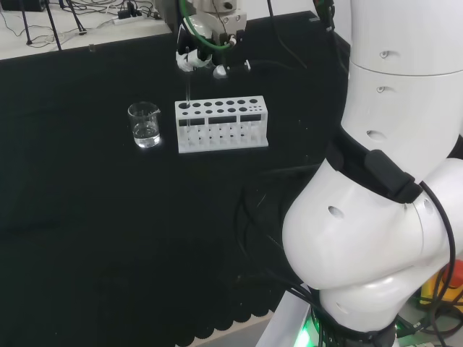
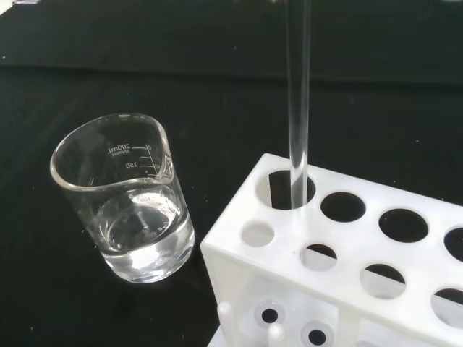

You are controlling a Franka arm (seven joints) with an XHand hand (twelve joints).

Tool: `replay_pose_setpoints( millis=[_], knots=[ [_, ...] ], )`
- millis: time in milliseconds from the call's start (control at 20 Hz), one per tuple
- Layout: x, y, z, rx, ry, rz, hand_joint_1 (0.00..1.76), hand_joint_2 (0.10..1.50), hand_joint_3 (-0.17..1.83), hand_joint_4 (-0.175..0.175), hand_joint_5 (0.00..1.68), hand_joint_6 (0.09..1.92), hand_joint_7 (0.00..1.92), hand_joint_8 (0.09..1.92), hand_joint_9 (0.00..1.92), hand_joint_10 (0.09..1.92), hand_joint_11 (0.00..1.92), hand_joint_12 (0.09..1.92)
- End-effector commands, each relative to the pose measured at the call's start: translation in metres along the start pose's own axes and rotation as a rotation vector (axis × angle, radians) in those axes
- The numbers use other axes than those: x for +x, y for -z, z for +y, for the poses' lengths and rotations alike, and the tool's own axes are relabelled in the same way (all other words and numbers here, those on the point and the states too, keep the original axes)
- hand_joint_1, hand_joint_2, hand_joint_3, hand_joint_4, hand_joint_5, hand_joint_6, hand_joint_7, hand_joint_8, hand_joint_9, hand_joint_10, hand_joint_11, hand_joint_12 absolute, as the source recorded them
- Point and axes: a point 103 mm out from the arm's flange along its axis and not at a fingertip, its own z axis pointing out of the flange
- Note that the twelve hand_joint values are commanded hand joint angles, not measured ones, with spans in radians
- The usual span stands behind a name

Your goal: Put the glass rod back on the white test tube rack.

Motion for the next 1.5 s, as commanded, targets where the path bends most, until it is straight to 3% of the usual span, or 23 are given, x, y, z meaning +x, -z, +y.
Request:
replay_pose_setpoints(
  millis=[50,750,850,1000,1050,1200,1500],
  knots=[
    [-0.0024,-0.0024,-0.0003,0.006,-0.002,0.005,1.31,1.10,-0.13,-0.175,1.15,0.46,1.20,0.96,1.60,0.76,1.58,0.77],
    [-0.0073,-0.0010,-0.0045,0.009,-0.012,0.016,1.31,1.10,-0.13,-0.175,1.14,0.48,1.21,0.92,1.62,0.76,1.60,0.78],
    [-0.0060,-0.0013,-0.0041,0.017,-0.011,0.017,1.31,1.10,-0.16,-0.175,1.14,0.51,1.25,0.84,1.65,0.73,1.63,0.75],
    [-0.0026,-0.0012,-0.0042,0.026,-0.013,-0.010,1.31,1.09,-0.17,-0.175,1.08,0.69,1.33,0.62,1.70,0.66,1.67,0.70],
    [-0.0017,-0.0010,-0.0045,0.027,-0.015,-0.019,1.35,1.08,-0.17,-0.175,1.01,0.77,1.31,0.60,1.71,0.65,1.69,0.71],
    [-0.0009,-0.0005,-0.0053,0.028,-0.018,-0.031,1.45,0.97,-0.17,-0.175,0.81,0.93,1.06,0.75,1.74,0.66,1.73,0.79],
    [-0.0007,0.0006,-0.0057,0.027,-0.018,-0.034,1.47,0.92,-0.17,-0.175,0.68,0.97,0.89,0.82,1.76,0.69,1.78,0.89]
  ],
)
